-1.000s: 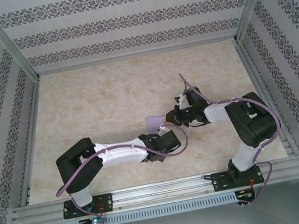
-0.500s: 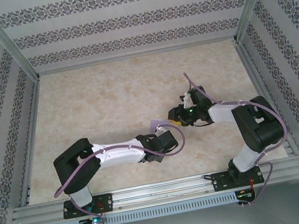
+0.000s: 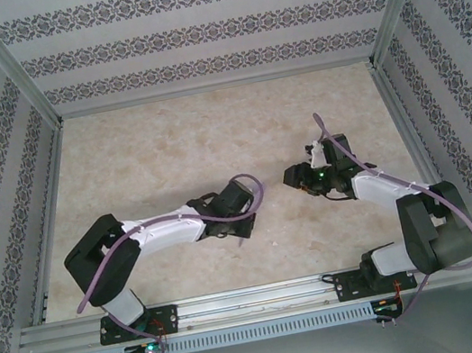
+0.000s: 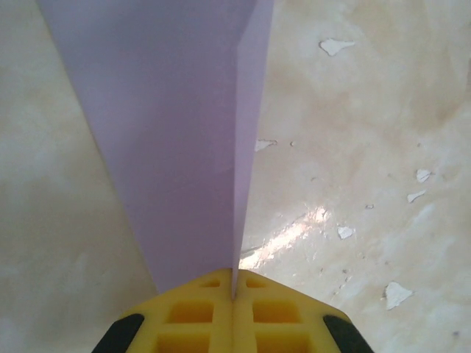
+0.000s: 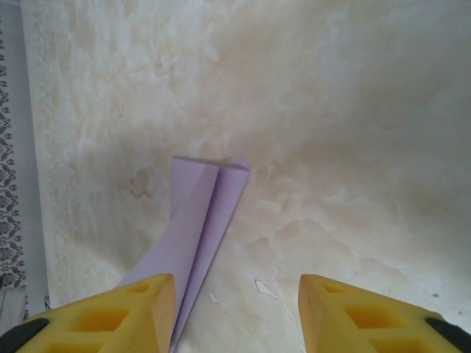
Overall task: Fold a paper plane with a square sheet of paper (fold left side to right side)
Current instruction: Fold the wing for the fifth time at the center of the table.
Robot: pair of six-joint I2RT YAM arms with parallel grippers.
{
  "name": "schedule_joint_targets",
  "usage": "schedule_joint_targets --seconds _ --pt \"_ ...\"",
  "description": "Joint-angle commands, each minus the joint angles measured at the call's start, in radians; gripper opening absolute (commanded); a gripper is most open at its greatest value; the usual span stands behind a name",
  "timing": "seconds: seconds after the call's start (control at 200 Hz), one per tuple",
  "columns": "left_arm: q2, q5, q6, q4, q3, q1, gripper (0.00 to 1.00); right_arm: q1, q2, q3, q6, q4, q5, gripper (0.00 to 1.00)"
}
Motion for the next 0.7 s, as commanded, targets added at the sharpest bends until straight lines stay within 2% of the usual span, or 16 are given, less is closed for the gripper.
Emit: schedule_joint_targets --seconds 0.0,0.18,0.47,0.695 --pt "-0.009 0.185 -0.095 0.125 -0.036 0.04 0.0 0.001 -0.02 -0.022 -0.042 0.007 -0.032 0.47" --pt "0.022 0.25 -0.116 0.153 -0.028 0.061 0.0 0.015 -0.014 -0.037 -0.057 0.026 -0.051 0.48" --pt "0.042 0.321 -0.222 0.299 -0.081 0.091 0.0 0.068 -0.008 -0.066 -0.02 0.094 -0.039 0.47" --pt "0.054 0.385 -0.335 0.509 -0.17 0.122 0.0 0.12 -0.017 -0.095 0.045 0.159 0.012 0.46"
